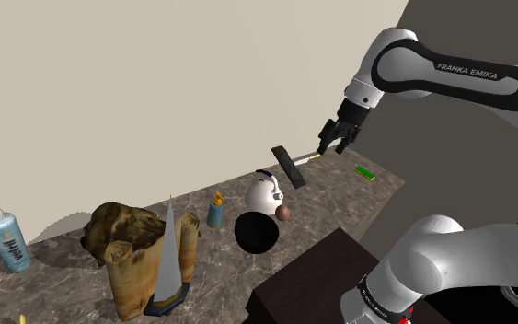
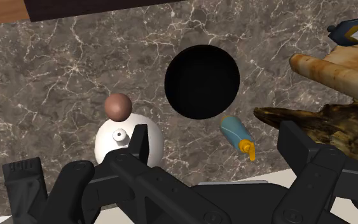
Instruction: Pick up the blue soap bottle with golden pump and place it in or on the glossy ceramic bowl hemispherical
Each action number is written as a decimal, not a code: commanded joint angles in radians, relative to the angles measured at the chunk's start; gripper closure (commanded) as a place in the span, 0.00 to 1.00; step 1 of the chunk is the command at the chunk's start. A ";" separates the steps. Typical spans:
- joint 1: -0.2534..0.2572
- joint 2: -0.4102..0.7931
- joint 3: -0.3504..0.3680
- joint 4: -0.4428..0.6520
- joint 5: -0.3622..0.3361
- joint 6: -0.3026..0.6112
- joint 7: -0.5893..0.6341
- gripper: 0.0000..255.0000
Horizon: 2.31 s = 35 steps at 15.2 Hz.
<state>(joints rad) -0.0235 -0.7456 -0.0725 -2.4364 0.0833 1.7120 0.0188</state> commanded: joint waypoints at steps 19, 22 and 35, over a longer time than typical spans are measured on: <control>0.092 0.567 0.125 0.020 0.077 0.581 0.070 0.00; 0.103 0.682 0.141 0.068 0.076 0.654 0.085 0.00; 0.172 1.186 0.162 0.408 0.009 0.838 0.173 0.00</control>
<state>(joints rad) 0.1350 0.3968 0.0896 -2.0618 0.1011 2.5384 0.1761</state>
